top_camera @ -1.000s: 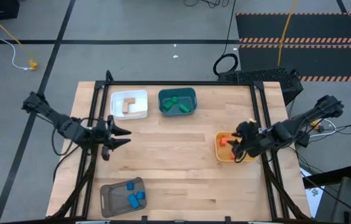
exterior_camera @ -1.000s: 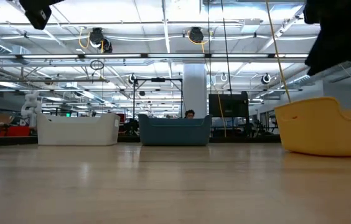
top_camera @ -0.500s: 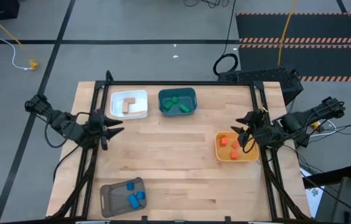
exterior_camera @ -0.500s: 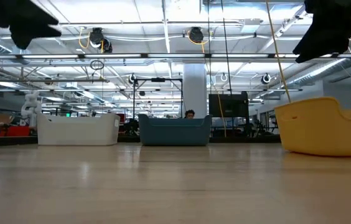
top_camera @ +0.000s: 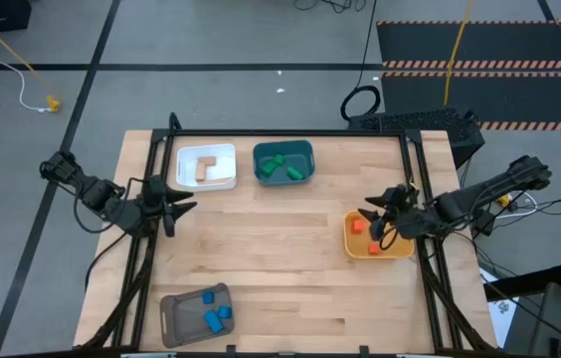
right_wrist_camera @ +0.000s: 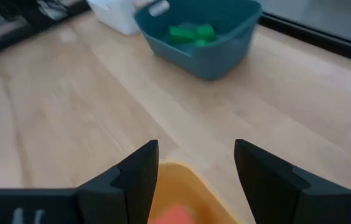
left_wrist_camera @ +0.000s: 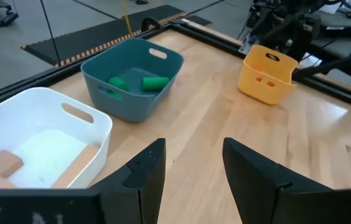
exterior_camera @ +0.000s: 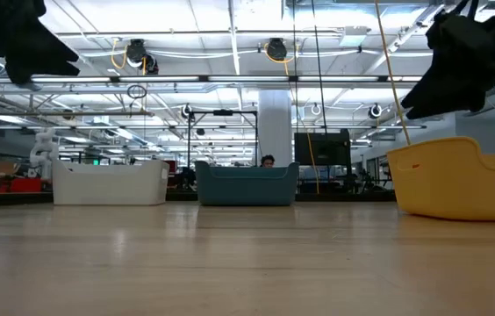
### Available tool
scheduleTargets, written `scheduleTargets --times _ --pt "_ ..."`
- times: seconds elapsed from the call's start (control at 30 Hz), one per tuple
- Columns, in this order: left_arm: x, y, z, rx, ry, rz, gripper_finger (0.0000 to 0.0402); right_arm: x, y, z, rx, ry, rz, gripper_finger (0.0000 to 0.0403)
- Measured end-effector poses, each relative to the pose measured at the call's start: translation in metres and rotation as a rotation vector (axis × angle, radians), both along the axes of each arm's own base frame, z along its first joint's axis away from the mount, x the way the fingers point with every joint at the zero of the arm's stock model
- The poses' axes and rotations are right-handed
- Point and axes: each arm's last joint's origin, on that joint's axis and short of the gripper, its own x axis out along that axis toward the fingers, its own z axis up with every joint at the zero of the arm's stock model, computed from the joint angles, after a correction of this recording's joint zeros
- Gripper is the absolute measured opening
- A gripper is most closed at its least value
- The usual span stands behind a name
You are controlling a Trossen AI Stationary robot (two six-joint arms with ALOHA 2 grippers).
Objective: Sort & place blocks by color
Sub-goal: Return to Home Position
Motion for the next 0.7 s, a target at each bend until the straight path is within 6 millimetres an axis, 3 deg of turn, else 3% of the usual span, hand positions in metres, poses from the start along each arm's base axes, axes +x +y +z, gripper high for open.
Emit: scheduleTargets --times 0.17,0.43,0.7 --pt "0.004 -0.002 -0.019 0.017 0.027 0.001 0.0161 0.007 0.003 0.0 -0.002 -0.103 0.033 0.0203" --pt "0.01 -0.008 -0.068 0.008 0.086 -0.021 0.0161 0.017 0.006 0.025 -0.098 -0.313 0.068 0.0203" --pt "0.009 -0.008 -0.092 0.002 0.143 -0.034 0.0161 0.019 0.005 0.044 -0.186 -0.445 0.007 0.0203"
